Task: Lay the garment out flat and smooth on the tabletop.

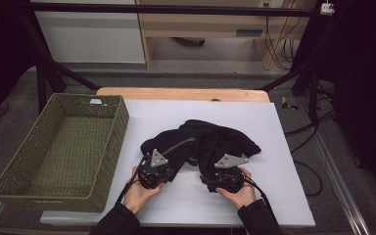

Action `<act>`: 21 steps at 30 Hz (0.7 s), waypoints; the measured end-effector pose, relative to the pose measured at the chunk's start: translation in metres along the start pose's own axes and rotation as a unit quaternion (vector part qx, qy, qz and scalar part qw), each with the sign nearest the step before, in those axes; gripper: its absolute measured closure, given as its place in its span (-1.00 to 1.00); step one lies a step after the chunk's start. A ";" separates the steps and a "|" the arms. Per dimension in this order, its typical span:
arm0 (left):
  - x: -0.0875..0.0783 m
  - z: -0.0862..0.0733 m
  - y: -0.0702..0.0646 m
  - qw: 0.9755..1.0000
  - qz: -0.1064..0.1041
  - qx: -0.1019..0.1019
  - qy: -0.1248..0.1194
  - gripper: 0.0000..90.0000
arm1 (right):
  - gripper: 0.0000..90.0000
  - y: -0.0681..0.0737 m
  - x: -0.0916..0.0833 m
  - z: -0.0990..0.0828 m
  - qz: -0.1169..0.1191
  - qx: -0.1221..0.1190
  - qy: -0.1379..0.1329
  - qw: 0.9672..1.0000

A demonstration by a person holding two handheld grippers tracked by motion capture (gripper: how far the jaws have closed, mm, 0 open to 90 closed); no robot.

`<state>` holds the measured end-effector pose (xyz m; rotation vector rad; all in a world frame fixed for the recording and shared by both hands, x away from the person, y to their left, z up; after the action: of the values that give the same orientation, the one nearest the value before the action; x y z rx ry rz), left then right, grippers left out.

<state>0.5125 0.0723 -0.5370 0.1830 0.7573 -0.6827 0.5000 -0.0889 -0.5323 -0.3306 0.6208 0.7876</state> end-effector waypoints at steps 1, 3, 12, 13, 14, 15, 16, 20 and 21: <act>-0.001 0.000 0.000 1.000 0.000 0.002 0.001 0.71 | -0.07 -0.002 0.001 -0.002 -0.004 -0.001 0.005 1.000; -0.002 0.001 0.001 1.000 -0.001 0.001 0.002 0.75 | 0.20 -0.005 0.002 -0.005 -0.010 -0.002 0.009 1.000; -0.048 0.035 0.022 0.997 0.004 -0.031 -0.076 0.78 | 0.86 -0.019 -0.017 -0.003 0.000 0.037 0.010 0.999; -0.053 0.039 0.024 0.996 0.004 -0.035 -0.085 0.78 | 0.87 -0.022 -0.021 -0.001 -0.003 0.040 0.006 0.999; -0.058 0.043 0.027 0.995 0.007 -0.036 -0.092 0.78 | 0.87 -0.025 -0.027 0.001 -0.002 0.043 0.001 0.999; -0.061 0.046 0.029 0.994 0.008 -0.040 -0.099 0.79 | 0.87 -0.028 -0.032 0.003 -0.001 0.046 -0.005 0.999; -0.065 0.049 0.031 0.994 0.009 -0.040 -0.103 0.79 | 0.88 -0.032 -0.038 0.006 -0.004 0.052 -0.012 0.999; -0.072 0.060 0.039 0.992 0.013 -0.052 -0.114 0.79 | 0.89 -0.045 -0.063 0.013 -0.009 0.066 -0.037 0.997; -0.073 0.064 0.041 0.991 0.011 -0.059 -0.119 0.80 | 0.89 -0.047 -0.067 0.014 -0.007 0.070 -0.039 0.997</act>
<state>0.5368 0.1154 -0.4441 0.0011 0.5634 -0.6232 0.5040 -0.1505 -0.4769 -0.1757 0.5952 0.7359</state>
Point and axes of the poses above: each handheld gripper's, and its own axes: x roughly forward along the jaws, z roughly out of its top, y roughly to its left, the point moved 10 cm from there along x, roughly forward along the jaws, and after that the axes turned 6 degrees about -x, right-handed, at the moved point
